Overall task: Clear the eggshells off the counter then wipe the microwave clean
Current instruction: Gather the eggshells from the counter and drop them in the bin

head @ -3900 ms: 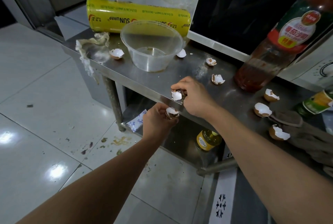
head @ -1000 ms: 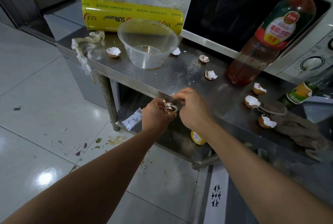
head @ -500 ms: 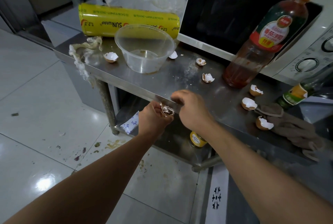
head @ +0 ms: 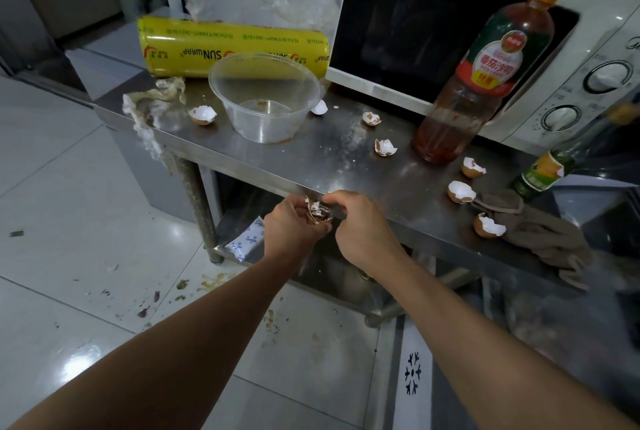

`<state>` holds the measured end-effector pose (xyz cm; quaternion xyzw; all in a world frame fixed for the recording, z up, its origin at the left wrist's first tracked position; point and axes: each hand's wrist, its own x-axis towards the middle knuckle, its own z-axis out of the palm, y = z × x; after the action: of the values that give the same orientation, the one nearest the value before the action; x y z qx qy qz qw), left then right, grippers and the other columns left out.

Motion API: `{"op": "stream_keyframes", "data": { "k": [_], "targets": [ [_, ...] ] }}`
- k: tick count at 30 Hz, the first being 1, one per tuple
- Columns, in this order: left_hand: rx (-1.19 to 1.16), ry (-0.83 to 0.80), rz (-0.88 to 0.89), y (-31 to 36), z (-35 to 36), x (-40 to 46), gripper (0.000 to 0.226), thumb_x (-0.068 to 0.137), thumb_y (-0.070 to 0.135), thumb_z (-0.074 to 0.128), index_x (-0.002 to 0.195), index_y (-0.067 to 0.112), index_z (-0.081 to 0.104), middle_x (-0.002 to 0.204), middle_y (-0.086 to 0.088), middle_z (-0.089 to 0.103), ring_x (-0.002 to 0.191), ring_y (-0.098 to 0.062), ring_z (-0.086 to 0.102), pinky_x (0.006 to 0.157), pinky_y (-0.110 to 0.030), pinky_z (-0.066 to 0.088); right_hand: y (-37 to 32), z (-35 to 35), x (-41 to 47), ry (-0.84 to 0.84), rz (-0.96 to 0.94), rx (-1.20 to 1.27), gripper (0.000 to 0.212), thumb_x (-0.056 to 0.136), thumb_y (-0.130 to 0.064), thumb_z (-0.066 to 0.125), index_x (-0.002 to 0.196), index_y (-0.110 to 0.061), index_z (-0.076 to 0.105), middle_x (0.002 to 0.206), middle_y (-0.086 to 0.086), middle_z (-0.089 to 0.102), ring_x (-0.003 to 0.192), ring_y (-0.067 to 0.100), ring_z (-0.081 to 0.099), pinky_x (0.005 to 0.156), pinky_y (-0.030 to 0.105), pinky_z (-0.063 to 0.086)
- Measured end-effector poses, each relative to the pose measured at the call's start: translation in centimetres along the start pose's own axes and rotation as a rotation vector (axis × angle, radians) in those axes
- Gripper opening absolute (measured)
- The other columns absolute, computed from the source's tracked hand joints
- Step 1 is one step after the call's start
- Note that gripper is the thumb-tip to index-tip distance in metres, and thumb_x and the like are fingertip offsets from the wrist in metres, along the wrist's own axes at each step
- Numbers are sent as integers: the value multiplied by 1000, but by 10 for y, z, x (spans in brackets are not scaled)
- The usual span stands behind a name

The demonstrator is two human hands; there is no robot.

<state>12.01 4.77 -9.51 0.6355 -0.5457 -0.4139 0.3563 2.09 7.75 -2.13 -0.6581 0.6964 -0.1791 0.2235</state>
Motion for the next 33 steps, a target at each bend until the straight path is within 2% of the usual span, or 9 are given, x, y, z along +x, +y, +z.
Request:
{"op": "stream_keyframes", "data": {
  "k": [4, 8, 10, 14, 17, 20, 26, 30, 33],
  "targets": [
    [-17, -18, 2, 8, -7, -6, 34, 63, 20, 84, 86, 23, 59, 83, 6, 72, 79, -9, 68, 84, -36, 55, 2, -4, 0, 91, 49, 74, 47, 81, 12, 48, 119, -13, 61, 119, 6, 60, 109, 19, 56, 95, 26, 46],
    [-54, -43, 3, 19, -16, -14, 35, 63, 15, 83, 89, 22, 60, 84, 5, 72, 79, -9, 69, 85, -36, 55, 0, -8, 0, 191, 55, 111, 30, 85, 5, 52, 105, -13, 67, 101, 1, 63, 85, 11, 57, 69, 9, 45],
    [-85, -66, -4, 26, -22, -17, 36, 64, 13, 83, 94, 18, 63, 86, 4, 72, 81, -8, 68, 86, -36, 56, -3, -14, -1, 233, 66, 116, 22, 85, 1, 57, 94, -17, 68, 87, -3, 60, 75, 10, 53, 62, 14, 40],
    [-102, -114, 4, 44, -32, -23, 41, 68, 12, 81, 104, 15, 61, 94, 3, 70, 88, -8, 67, 87, -34, 55, -6, -34, -7, 276, 108, 95, 18, 81, -11, 66, 70, -24, 61, 66, -10, 56, 72, 15, 56, 63, 28, 47],
    [-107, -152, 18, 60, -36, -26, 38, 70, 10, 79, 102, 16, 61, 97, 1, 70, 89, -8, 66, 88, -32, 55, -4, -51, -13, 267, 157, 89, 16, 81, -16, 68, 72, -26, 59, 79, -5, 61, 75, 13, 57, 63, 26, 44],
    [-132, -210, 14, 73, -35, -28, 41, 70, 6, 78, 107, 12, 60, 99, -1, 70, 92, -12, 67, 91, -35, 54, 6, -66, -22, 251, 236, 86, 13, 81, -17, 69, 86, -26, 60, 95, -3, 61, 84, 12, 56, 67, 22, 41],
    [-124, -289, 67, 100, -13, -25, 40, 69, 4, 79, 103, 14, 61, 97, 0, 71, 91, -12, 68, 88, -31, 54, 51, -98, -35, 327, 425, 72, 37, 80, -18, 69, 116, -17, 58, 118, 5, 57, 107, 20, 54, 84, 29, 45],
    [-143, -314, 72, 112, 10, -22, 37, 69, 2, 79, 96, 19, 60, 93, 3, 72, 83, -4, 68, 76, -20, 54, 85, -113, -40, 394, 552, 70, 45, 76, -23, 74, 116, -13, 57, 120, 8, 56, 113, 26, 52, 88, 31, 44],
    [-139, -328, 77, 118, 28, -21, 42, 68, 3, 79, 104, 12, 60, 95, 2, 71, 83, -3, 68, 69, -13, 51, 109, -115, -42, 398, 592, 72, 47, 74, -24, 75, 116, -13, 57, 119, 9, 60, 113, 28, 53, 88, 32, 46]
  ]
}}
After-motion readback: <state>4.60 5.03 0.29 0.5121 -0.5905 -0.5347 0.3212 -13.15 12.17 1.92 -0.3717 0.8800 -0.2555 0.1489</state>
